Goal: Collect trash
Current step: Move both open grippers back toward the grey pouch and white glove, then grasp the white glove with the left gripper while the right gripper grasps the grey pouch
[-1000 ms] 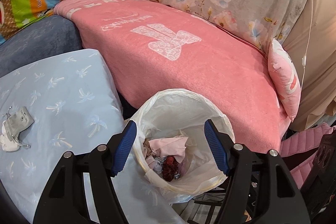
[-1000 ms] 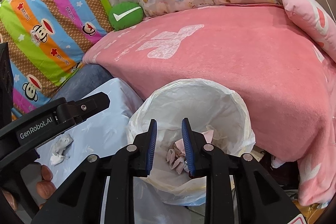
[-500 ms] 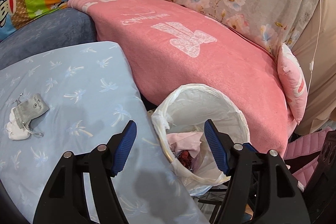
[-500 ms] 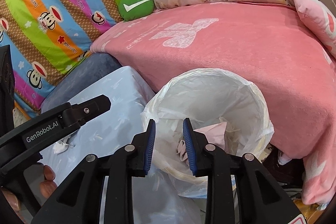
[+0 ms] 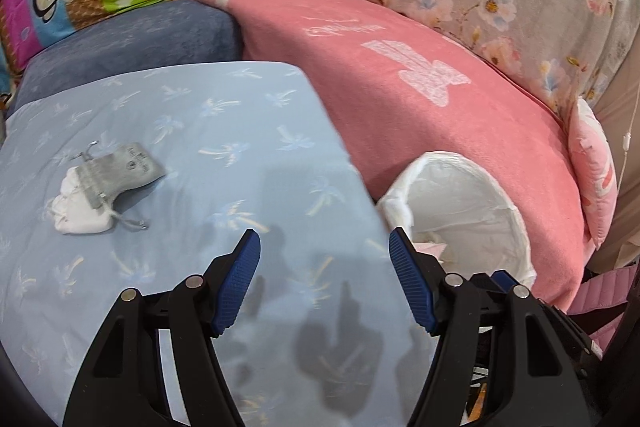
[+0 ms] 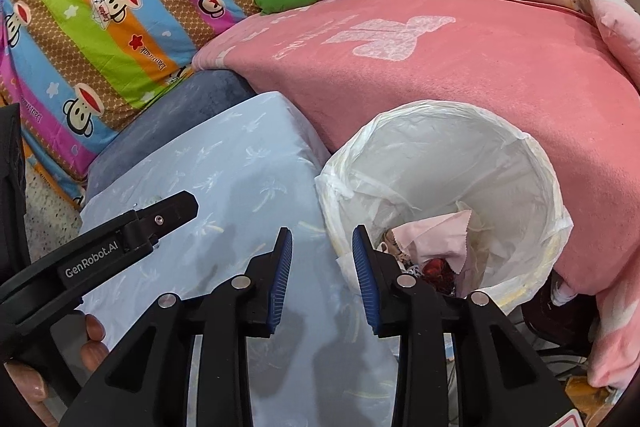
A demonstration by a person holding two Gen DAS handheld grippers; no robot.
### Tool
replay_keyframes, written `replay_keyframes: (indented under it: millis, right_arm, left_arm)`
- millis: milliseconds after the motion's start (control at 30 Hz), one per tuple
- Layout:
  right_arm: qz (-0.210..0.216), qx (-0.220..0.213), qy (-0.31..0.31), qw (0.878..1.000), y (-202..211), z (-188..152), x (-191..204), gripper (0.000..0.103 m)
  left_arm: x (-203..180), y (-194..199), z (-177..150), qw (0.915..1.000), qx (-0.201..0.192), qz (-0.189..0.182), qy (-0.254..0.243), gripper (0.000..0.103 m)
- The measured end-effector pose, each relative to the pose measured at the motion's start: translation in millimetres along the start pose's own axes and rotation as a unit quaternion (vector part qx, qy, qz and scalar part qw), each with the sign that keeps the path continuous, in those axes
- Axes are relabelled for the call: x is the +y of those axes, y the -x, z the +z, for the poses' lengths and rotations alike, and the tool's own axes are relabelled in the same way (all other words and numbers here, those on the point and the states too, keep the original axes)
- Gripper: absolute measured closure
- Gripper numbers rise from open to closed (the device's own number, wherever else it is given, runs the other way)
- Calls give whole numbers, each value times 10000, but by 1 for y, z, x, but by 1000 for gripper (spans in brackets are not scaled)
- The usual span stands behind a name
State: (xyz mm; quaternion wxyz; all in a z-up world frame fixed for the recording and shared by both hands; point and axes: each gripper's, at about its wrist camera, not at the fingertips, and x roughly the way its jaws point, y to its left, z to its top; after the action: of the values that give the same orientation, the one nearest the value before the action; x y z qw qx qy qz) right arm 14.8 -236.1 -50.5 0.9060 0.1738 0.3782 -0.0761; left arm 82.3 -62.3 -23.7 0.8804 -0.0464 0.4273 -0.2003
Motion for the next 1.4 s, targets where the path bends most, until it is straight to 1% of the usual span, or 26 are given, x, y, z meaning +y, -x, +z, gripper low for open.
replay_keyframes:
  millis: [333,400,467,567,800,867,933,1000,1067,1133,1200,1267,1400]
  right_arm:
    - [195,228,365,9989,-18,-13,49,71]
    - [238,265,451,9983,-21,-16,60,70]
    - [270,291,545,9977,-24,-17,72,66]
    - [350,349,693,9964,-30,-20,91,65]
    - [523,455,1087,9917,-45,-22,140,63]
    - [569,472,1168,9904,-50,-22,153,59]
    - [609,491,1260,9889,-56,-21,166,58]
    - [663,525,1326,9876,-63,-20,179,57]
    - [712,548,1381,9863,-70,-18,190,54]
    - [735,555,1454,9851,-78,-16,203,53]
    - [772,573,1535,9835,-85,-13,216,52]
    - [799,579,1626,9817,-93,-11,228,48]
    - [870,598,1808,9778,-109,-7,251,47]
  left_arm:
    - [58,9,-9,9985,-12,491,262,37]
    - [71,12,-11,9975,-46,639,284,30]
    - [83,16,-13,9963,-91,796,314,26]
    - [102,22,-14,9946,-134,950,384,26]
    - [144,30,-16,9905,-165,1232,582,25]
    - [156,31,-16,9892,-163,1318,623,24]
    - [167,31,-15,9878,-158,1388,689,23]
    - [181,32,-15,9859,-166,1468,784,19]
    - [192,32,-15,9846,-174,1514,861,18]
    - [204,32,-15,9826,-166,1582,957,15]
    - [215,31,-14,9810,-161,1641,1027,15]
    - [223,31,-13,9797,-147,1680,1088,15]
    - [238,30,-10,9776,-151,1736,1181,15]
